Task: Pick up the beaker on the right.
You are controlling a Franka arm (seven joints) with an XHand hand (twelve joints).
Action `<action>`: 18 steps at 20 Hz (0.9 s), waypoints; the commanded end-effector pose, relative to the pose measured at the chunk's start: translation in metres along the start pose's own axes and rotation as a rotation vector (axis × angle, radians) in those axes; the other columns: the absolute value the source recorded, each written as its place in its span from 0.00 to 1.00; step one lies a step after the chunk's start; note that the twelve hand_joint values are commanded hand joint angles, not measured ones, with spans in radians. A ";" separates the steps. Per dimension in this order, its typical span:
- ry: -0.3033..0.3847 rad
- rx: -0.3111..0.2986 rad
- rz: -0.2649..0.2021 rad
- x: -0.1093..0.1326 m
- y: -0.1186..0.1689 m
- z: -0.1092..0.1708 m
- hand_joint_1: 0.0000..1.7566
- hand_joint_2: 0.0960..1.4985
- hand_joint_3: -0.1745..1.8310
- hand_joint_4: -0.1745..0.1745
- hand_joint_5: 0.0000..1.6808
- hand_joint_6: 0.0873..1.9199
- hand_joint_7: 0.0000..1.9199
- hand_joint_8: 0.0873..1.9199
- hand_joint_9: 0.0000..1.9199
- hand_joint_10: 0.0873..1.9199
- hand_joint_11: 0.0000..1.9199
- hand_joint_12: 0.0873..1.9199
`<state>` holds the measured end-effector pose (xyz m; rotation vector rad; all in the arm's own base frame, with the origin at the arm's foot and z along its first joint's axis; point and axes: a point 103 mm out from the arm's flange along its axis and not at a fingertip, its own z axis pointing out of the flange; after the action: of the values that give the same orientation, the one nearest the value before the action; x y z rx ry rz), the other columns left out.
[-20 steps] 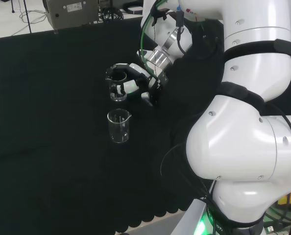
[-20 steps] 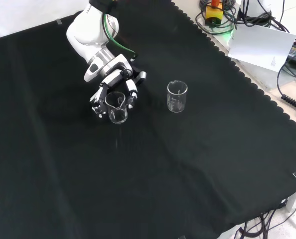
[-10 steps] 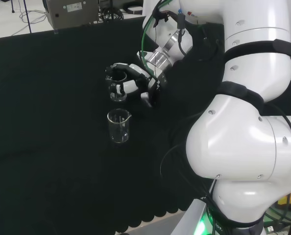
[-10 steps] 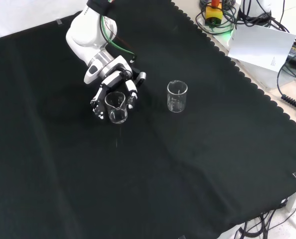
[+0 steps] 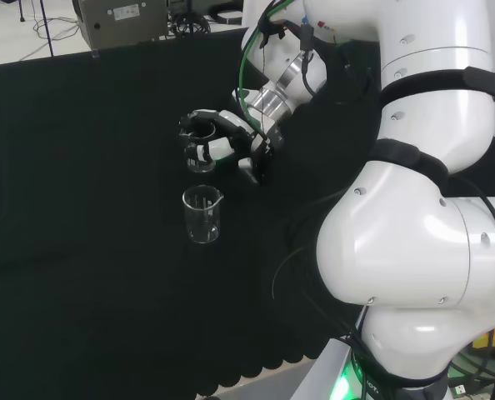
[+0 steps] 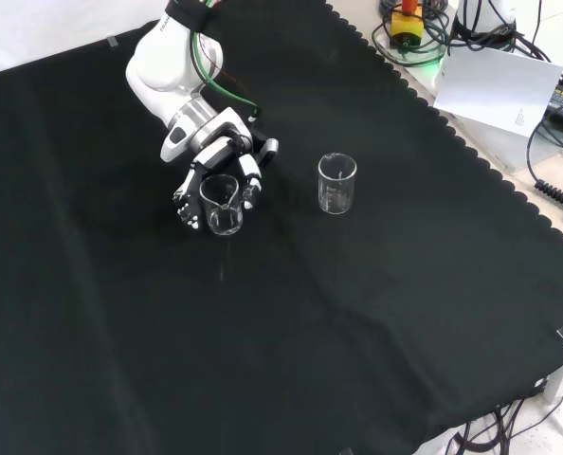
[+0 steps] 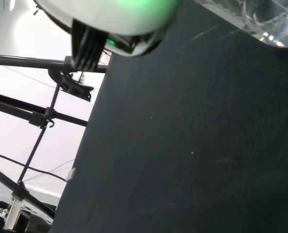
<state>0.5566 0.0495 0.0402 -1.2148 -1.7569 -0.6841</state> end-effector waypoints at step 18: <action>-0.098 -0.087 0.090 -0.005 -0.003 -0.006 0.62 0.66 0.13 0.69 0.65 0.41 0.55 0.25 0.60 0.15 0.56 0.45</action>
<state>0.5546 0.0452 0.0353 -1.3052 -1.7493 -0.6683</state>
